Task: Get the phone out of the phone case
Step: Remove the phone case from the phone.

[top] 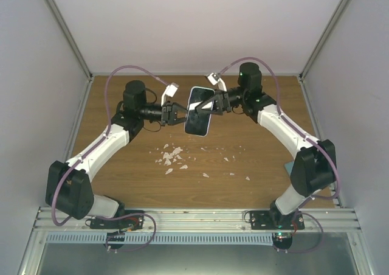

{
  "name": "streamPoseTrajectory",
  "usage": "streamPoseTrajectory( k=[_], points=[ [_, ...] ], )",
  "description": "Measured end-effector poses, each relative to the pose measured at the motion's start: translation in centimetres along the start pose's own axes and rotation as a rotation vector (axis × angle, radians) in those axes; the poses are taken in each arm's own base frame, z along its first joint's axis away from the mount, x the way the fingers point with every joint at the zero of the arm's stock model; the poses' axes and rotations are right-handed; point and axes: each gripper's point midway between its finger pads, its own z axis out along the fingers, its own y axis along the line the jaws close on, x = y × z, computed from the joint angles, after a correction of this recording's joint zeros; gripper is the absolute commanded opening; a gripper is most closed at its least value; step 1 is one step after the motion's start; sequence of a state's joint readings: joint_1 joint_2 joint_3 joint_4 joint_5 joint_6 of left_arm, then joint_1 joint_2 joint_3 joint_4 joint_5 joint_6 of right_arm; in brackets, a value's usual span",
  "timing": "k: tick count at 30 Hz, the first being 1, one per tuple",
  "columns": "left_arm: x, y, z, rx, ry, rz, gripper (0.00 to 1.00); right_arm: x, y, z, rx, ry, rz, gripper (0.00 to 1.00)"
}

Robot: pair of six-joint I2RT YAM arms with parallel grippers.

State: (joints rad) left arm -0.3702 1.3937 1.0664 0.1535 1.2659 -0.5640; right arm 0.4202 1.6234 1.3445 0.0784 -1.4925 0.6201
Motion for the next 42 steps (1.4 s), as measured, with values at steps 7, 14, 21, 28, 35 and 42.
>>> streamPoseTrajectory(
  k=[7, 14, 21, 28, 35, 42],
  points=[
    [0.1, 1.7, -0.6, -0.046, -0.067, -0.126, 0.0, -4.3, -0.4, -3.7, 0.129, -0.092, -0.108, 0.88],
    [-0.5, 3.3, -1.8, -0.087, -0.143, -0.248, 0.0, -5.7, -3.4, -6.4, 0.363, -0.156, -0.183, 0.86],
    [-0.9, 6.3, -3.3, -0.166, -0.209, -0.394, 0.0, -5.3, -5.6, -7.4, 0.58, -0.132, -0.267, 0.82],
    [0.4, 10.4, -4.6, -0.286, -0.252, -0.643, 0.0, -4.6, -6.3, -4.7, 0.761, -0.006, -0.459, 0.79],
    [1.1, 12.6, -6.3, -0.334, -0.304, -0.814, 0.0, -2.9, -7.4, -1.7, 0.879, 0.143, -0.587, 0.76],
    [1.9, 13.3, -6.9, -0.338, -0.329, -0.911, 0.0, -1.4, -7.5, 1.7, 0.959, 0.268, -0.722, 0.72]
  ],
)
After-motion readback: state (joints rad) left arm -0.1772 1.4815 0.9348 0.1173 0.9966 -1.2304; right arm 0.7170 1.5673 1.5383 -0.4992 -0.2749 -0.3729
